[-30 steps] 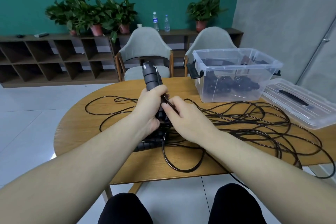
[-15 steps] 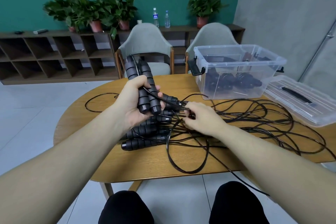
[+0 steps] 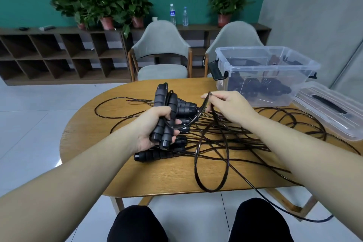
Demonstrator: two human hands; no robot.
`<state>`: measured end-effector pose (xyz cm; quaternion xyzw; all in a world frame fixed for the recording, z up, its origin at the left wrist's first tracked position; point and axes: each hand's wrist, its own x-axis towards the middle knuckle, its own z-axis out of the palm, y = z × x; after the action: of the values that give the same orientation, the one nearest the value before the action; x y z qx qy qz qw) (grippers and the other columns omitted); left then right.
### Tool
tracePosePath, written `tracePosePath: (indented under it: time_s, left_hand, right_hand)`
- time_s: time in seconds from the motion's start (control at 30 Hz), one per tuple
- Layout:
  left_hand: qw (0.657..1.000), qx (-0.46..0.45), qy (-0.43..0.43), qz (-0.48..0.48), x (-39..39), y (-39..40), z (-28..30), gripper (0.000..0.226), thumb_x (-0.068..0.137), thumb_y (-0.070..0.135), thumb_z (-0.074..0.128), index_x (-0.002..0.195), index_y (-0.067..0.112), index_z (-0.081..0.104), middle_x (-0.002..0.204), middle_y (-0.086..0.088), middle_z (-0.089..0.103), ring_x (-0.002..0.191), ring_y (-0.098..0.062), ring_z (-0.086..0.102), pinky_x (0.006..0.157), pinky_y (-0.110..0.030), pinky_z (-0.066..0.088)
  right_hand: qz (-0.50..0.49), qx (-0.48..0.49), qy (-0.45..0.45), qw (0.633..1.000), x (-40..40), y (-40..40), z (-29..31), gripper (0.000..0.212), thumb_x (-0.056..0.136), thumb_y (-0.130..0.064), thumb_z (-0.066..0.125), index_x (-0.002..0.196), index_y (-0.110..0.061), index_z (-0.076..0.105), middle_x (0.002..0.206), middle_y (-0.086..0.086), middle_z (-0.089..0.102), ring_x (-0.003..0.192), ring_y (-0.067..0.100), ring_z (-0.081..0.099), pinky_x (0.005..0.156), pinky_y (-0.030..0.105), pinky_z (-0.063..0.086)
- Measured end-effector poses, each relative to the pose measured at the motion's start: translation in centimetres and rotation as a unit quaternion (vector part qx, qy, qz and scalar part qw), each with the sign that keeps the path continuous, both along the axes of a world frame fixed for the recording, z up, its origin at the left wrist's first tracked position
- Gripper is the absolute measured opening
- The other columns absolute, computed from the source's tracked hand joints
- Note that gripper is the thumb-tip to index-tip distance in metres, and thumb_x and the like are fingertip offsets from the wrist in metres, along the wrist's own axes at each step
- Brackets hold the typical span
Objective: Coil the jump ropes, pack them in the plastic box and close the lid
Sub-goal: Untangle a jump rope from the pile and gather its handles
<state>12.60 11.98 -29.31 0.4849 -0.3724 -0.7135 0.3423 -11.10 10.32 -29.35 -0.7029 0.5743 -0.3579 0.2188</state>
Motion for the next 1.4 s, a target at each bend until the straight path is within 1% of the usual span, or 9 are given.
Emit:
tracePosePath:
  time_s: [0.13, 0.2, 0.43, 0.6, 0.8, 0.97, 1.1, 1.27, 1.4]
  left_hand:
    - [0.999, 0.006, 0.05, -0.012, -1.4, -0.3, 0.1, 0.03, 0.087, 0.009, 0.044, 0.113, 0.008, 0.058, 0.114, -0.015, 0.067, 0.061, -0.023, 0.062, 0.06, -0.033, 0.051]
    - [0.998, 0.004, 0.068, -0.018, -1.8, -0.3, 0.5, 0.025, 0.09, 0.01, 0.043, 0.11, 0.009, 0.058, 0.119, -0.016, 0.07, 0.061, -0.023, 0.061, 0.062, -0.033, 0.05]
    - [0.997, 0.002, 0.08, 0.022, -1.7, 0.1, 1.3, 0.021, 0.091, 0.012, 0.045, 0.11, 0.01, 0.055, 0.112, -0.016, 0.068, 0.065, -0.022, 0.058, 0.061, -0.032, 0.048]
    - [0.999, 0.013, 0.032, 0.031, -0.8, 0.5, 1.1, 0.027, 0.092, 0.019, 0.05, 0.107, -0.001, 0.062, 0.084, -0.01, 0.066, 0.06, -0.02, 0.058, 0.059, -0.032, 0.048]
    - [1.0, -0.001, -0.005, 0.02, 0.6, 1.8, 0.8, 0.018, 0.083, 0.012, 0.049, 0.095, 0.003, 0.059, 0.078, -0.009, 0.063, 0.059, -0.021, 0.055, 0.052, -0.029, 0.05]
    - [1.0, -0.005, 0.023, 0.018, 0.8, 3.2, 1.7, 0.022, 0.084, 0.011, 0.048, 0.103, 0.003, 0.055, 0.073, -0.008, 0.058, 0.058, -0.02, 0.055, 0.056, -0.029, 0.047]
    - [0.998, -0.03, 0.051, 0.005, -0.1, 4.4, 2.2, 0.024, 0.082, 0.007, 0.048, 0.106, 0.009, 0.046, 0.076, -0.009, 0.053, 0.057, -0.023, 0.055, 0.052, -0.03, 0.048]
    - [0.983, -0.041, 0.151, -0.099, -0.5, 6.5, 3.8, 0.024, 0.077, 0.008, 0.049, 0.101, 0.004, 0.05, 0.075, -0.013, 0.051, 0.061, -0.022, 0.049, 0.051, -0.028, 0.045]
    - [0.957, -0.079, 0.127, -0.247, 0.3, 8.1, 4.6, 0.047, 0.062, 0.008, 0.06, 0.108, 0.0, 0.055, 0.076, -0.014, 0.054, 0.062, -0.022, 0.053, 0.057, -0.031, 0.047]
  right_hand:
    - [0.042, 0.008, -0.019, 0.999, 1.8, 0.4, 3.1, 0.032, 0.1, -0.046, 0.051, 0.122, -0.033, 0.069, 0.059, -0.004, 0.064, 0.059, 0.012, 0.066, 0.08, 0.027, 0.055]
    - [0.033, 0.017, -0.02, 0.999, 2.8, 0.5, 4.4, 0.037, 0.099, -0.052, 0.048, 0.126, -0.036, 0.066, 0.05, -0.013, 0.055, 0.05, 0.015, 0.055, 0.062, 0.029, 0.053]
    - [0.084, 0.115, -0.061, 0.988, 4.4, 1.8, 9.5, 0.031, 0.101, -0.05, 0.047, 0.101, -0.03, 0.07, 0.06, -0.01, 0.04, 0.049, 0.008, 0.032, 0.042, 0.021, 0.023]
    - [0.149, 0.197, 0.04, 0.968, 3.5, 3.4, 11.6, 0.027, 0.092, -0.044, 0.065, 0.088, -0.021, 0.051, 0.059, -0.009, 0.039, 0.048, 0.009, 0.027, 0.045, 0.025, 0.019]
    - [0.266, 0.322, 0.253, 0.872, 0.6, 6.4, 11.4, 0.027, 0.085, -0.039, 0.073, 0.073, -0.022, 0.055, 0.065, 0.0, 0.047, 0.053, 0.011, 0.04, 0.052, 0.02, 0.038]
    - [0.293, 0.423, 0.225, 0.827, -2.9, 8.9, 10.1, 0.018, 0.088, -0.023, 0.074, 0.084, -0.013, 0.061, 0.054, -0.005, 0.053, 0.052, 0.009, 0.05, 0.08, 0.038, 0.054]
    - [0.306, 0.428, 0.17, 0.833, -3.7, 11.3, 9.2, 0.043, 0.089, -0.039, 0.066, 0.091, 0.004, 0.063, 0.052, -0.002, 0.048, 0.055, 0.007, 0.053, 0.079, 0.033, 0.053]
    - [0.218, 0.42, 0.172, 0.864, -4.8, 13.5, 8.1, 0.047, 0.087, -0.061, 0.055, 0.073, -0.017, 0.059, 0.056, -0.004, 0.035, 0.054, 0.014, 0.03, 0.06, 0.026, 0.033]
    - [0.115, 0.421, 0.152, 0.887, -6.3, 14.0, 7.0, 0.047, 0.09, -0.065, 0.053, 0.069, -0.023, 0.055, 0.06, -0.005, 0.034, 0.053, 0.013, 0.027, 0.052, 0.022, 0.027]
